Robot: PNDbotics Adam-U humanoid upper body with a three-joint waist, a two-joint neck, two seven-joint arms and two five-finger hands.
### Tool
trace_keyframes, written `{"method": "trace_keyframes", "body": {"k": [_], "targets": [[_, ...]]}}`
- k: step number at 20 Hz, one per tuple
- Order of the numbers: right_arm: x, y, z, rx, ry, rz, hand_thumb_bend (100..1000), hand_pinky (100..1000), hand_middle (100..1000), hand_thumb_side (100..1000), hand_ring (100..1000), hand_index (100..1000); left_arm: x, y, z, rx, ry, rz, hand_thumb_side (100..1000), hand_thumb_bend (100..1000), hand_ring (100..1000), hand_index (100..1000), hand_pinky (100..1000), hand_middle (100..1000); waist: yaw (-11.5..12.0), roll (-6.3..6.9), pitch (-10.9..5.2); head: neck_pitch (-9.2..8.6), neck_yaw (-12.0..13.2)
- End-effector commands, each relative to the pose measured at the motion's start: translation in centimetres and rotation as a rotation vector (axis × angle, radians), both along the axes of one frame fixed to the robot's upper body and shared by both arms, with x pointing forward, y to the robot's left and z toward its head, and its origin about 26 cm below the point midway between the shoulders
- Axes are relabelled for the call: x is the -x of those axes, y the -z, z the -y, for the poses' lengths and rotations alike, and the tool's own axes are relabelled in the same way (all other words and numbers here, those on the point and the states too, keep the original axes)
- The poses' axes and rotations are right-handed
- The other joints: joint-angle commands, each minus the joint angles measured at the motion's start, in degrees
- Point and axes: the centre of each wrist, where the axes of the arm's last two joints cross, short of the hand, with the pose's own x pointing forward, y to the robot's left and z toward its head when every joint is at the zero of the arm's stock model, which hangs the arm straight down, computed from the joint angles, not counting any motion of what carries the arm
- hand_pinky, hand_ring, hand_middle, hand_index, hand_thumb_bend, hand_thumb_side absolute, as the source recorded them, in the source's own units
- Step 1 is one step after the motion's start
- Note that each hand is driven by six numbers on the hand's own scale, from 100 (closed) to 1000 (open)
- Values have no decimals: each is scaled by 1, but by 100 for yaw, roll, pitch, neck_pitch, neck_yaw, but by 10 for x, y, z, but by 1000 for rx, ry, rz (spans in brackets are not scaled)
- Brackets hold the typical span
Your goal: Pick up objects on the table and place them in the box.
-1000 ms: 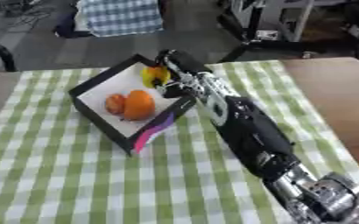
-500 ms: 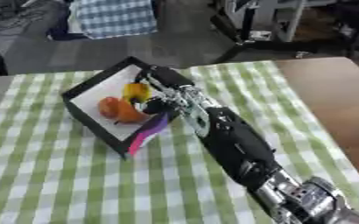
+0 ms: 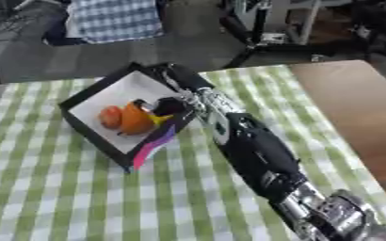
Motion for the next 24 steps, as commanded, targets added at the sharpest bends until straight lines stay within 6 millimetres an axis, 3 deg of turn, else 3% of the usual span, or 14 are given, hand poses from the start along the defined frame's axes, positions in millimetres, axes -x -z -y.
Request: {"method": "trace_keyframes", "body": {"k": [1, 2, 5, 9, 10, 16, 17, 19, 24], "targets": [[2, -34, 26, 13, -33, 90, 276, 916, 753, 696, 775, 900, 1, -5, -8, -19, -26, 15, 761, 310, 557, 833, 771, 613, -62, -33, -131, 36, 115], [4, -39, 34, 18, -40, 106, 361, 916, 752, 647, 774, 900, 2, -4, -10, -22, -34, 12, 761, 309, 557, 833, 771, 613, -108, -49, -140, 47, 145], [13, -49, 61, 39, -60, 144, 338, 917, 754, 632, 777, 897, 4, -2, -14, -31, -51, 6, 764, 304, 557, 832, 772, 612, -258, -102, -166, 83, 225], [31, -46, 93, 77, -102, 165, 349, 917, 755, 589, 780, 885, 6, -1, -18, -42, -68, -2, 766, 300, 557, 832, 773, 613, -451, -167, -174, 89, 315], [36, -44, 101, 90, -111, 160, 314, 918, 758, 613, 783, 882, 6, 0, -19, -43, -72, -4, 767, 299, 558, 832, 774, 613, -495, -184, -174, 86, 340], [72, -40, 149, 174, -138, 93, 258, 924, 761, 614, 788, 867, 6, 1, -22, -49, -85, -6, 769, 296, 558, 833, 775, 614, -608, -223, -142, 43, 377], [79, -40, 156, 189, -132, 73, 274, 925, 760, 574, 789, 865, 6, 0, -22, -48, -84, -5, 770, 294, 558, 833, 775, 614, -605, -220, -136, 37, 368], [90, -33, 166, 206, -124, 14, 224, 927, 762, 626, 789, 862, 6, 0, -22, -49, -83, -4, 770, 293, 558, 833, 775, 614, -603, -215, -129, 33, 360], [120, 6, 188, 211, -147, -239, 226, 936, 791, 658, 813, 876, 5, 1, -20, -50, -66, -11, 773, 291, 558, 834, 776, 615, -539, -215, -152, 61, 285]]}}
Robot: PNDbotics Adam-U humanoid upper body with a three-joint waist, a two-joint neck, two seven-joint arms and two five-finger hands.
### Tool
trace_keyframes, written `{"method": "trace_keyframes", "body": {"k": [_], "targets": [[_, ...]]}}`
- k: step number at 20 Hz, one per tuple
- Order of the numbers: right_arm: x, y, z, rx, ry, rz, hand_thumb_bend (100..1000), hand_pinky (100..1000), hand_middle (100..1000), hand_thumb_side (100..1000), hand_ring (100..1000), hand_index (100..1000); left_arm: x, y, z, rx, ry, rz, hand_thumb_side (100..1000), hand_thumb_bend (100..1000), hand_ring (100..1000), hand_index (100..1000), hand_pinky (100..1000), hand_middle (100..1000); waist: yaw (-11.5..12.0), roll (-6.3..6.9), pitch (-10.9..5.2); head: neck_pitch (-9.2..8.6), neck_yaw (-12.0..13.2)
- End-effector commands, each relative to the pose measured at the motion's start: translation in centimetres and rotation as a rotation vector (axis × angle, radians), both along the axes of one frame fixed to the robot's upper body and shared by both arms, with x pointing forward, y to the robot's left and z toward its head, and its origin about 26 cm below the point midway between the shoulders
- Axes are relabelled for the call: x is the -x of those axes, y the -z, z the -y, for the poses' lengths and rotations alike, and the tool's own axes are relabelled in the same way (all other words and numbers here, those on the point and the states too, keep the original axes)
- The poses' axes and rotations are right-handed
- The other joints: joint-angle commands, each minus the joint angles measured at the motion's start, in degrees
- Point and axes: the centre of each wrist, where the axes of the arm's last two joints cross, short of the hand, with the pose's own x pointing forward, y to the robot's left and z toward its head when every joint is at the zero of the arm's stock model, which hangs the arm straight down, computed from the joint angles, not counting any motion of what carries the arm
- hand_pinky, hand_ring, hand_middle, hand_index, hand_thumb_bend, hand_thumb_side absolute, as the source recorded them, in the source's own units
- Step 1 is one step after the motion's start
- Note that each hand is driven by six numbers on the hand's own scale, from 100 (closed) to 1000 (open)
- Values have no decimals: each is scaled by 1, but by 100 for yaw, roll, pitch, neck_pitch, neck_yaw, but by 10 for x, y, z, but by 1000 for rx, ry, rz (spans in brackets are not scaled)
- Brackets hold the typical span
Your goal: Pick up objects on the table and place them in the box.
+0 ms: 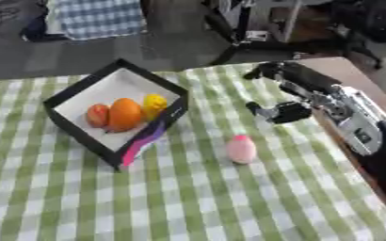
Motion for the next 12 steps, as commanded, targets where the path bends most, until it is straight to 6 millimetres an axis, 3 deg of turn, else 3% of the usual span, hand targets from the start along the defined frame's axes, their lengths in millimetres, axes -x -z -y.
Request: {"method": "trace_keyframes", "body": {"k": [1, 5, 12], "targets": [[15, -10, 15, 13, -14, -134, 227, 936, 793, 659, 816, 874, -1, -8, -4, -28, 11, 16, 773, 290, 559, 834, 776, 615, 33, -51, -159, -9, -72], [18, -19, 19, 10, 16, -277, 234, 934, 794, 645, 816, 870, -1, -8, -3, -29, 15, 14, 773, 288, 559, 834, 776, 615, 48, -38, -172, 5, -96], [9, -15, 15, -13, 95, -231, 238, 931, 791, 620, 816, 867, -1, -8, -3, -28, 19, 15, 774, 284, 559, 835, 776, 616, 52, -21, -166, 23, -116]]}}
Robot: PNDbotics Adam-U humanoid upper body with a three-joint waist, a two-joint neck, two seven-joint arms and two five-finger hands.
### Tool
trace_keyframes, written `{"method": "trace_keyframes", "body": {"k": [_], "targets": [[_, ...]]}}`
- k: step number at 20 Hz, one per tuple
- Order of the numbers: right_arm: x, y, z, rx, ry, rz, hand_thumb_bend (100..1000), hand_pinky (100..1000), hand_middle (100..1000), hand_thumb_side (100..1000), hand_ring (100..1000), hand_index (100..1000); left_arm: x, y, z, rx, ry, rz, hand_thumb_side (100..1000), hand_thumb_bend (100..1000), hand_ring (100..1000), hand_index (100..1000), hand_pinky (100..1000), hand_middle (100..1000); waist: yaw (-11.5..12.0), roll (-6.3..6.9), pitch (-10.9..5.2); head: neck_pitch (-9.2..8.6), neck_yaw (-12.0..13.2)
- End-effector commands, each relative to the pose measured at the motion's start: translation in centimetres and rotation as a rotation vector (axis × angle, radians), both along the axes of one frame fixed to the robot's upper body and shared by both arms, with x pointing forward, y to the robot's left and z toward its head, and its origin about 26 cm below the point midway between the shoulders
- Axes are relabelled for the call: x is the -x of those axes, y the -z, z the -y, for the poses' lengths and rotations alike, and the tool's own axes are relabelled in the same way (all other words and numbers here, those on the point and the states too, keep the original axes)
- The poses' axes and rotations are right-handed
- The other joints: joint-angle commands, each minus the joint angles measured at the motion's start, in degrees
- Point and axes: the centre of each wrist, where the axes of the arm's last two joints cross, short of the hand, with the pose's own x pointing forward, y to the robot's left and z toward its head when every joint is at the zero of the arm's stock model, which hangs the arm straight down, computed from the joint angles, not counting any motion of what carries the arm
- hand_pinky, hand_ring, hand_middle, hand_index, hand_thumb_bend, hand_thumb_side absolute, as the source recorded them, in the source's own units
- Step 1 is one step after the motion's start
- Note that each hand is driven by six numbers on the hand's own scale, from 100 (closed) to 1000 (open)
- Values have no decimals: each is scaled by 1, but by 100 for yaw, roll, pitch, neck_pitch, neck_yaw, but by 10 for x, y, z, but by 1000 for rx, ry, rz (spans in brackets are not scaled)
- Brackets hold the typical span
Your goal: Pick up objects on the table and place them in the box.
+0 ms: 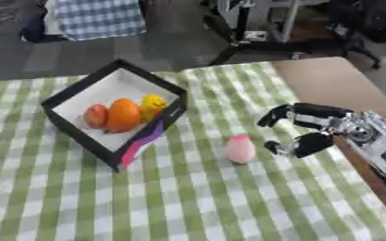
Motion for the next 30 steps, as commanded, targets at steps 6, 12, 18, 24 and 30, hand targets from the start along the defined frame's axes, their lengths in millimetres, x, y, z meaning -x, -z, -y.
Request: {"method": "trace_keyframes", "body": {"k": [6, 12, 18, 24, 30], "targets": [[-14, 8, -6, 73, 13, 22, 239, 929, 791, 620, 816, 862, -1, -10, -2, -27, 15, 25, 775, 282, 559, 835, 777, 616, 16, 0, -164, 23, -45], [-22, 31, -15, 100, 8, -9, 228, 927, 787, 603, 814, 843, -1, -9, -1, -23, 16, 25, 776, 281, 559, 835, 776, 616, 18, 19, -173, 38, -43], [-31, 37, -29, 92, -9, 39, 167, 923, 766, 509, 801, 761, -1, -9, -1, -23, 16, 24, 776, 279, 559, 836, 776, 617, 18, 27, -176, 56, -60], [-37, 29, -45, 3, -6, 178, 100, 910, 675, 143, 752, 382, 0, -9, -1, -21, 16, 22, 776, 278, 559, 836, 776, 616, 25, 29, -184, 61, -70], [-48, -3, -72, -133, -34, 297, 100, 913, 675, 102, 753, 356, 0, -7, -1, -17, 17, 16, 778, 276, 562, 836, 777, 622, 27, 34, -199, 39, -42]]}}
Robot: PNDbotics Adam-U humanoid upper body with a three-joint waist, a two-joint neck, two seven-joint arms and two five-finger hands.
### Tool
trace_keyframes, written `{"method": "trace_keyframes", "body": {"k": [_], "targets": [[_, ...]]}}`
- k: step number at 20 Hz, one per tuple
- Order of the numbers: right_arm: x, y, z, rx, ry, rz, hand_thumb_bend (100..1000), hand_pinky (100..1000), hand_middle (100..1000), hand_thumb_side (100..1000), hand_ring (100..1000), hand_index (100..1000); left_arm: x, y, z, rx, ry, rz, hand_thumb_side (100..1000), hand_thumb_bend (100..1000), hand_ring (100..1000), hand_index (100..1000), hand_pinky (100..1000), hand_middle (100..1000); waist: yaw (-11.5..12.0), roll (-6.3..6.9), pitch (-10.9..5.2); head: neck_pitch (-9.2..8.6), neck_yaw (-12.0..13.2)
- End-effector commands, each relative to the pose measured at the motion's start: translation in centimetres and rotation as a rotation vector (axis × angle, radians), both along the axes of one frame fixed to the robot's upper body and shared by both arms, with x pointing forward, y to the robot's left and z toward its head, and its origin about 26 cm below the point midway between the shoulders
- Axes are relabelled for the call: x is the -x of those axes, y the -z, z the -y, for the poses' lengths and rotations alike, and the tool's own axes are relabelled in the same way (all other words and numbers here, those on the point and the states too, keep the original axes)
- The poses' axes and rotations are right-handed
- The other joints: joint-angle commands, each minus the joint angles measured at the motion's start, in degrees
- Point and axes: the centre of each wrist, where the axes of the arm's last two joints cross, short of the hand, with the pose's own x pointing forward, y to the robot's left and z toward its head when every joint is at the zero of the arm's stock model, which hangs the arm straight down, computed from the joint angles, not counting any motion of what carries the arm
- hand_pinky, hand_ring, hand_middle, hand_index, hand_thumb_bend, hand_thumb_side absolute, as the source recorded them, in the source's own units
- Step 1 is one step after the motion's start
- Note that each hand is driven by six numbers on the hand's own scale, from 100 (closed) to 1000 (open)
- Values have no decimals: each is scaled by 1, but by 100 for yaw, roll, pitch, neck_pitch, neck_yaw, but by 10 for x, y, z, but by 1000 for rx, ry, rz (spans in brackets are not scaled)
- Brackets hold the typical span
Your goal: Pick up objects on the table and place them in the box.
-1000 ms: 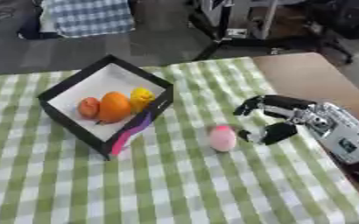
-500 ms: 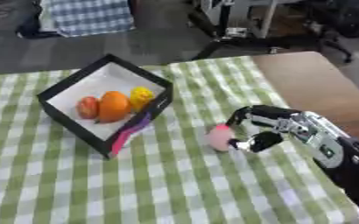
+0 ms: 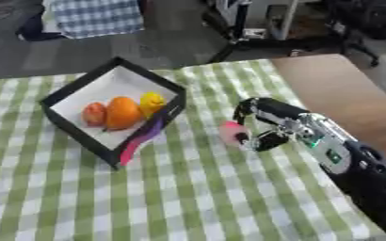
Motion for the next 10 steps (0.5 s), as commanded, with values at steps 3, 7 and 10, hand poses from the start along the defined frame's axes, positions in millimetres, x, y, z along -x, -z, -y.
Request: {"method": "trace_keyframes", "body": {"k": [3, 7, 10], "targets": [[-19, -58, -27, -73, -42, 150, 100, 913, 676, 100, 753, 356, 0, -7, -2, -13, 9, 20, 778, 275, 569, 836, 777, 623, 29, 50, -202, -27, 7], [-48, -84, -56, -89, -38, 181, 100, 912, 677, 100, 753, 356, -1, -7, 1, -2, 17, 21, 778, 275, 569, 836, 777, 622, 119, 91, -184, -68, -53], [-66, -90, -77, -101, -25, 184, 100, 914, 675, 100, 752, 357, -3, -9, 4, 4, 31, 31, 778, 275, 567, 836, 777, 621, 243, 113, -116, -165, -154]]}}
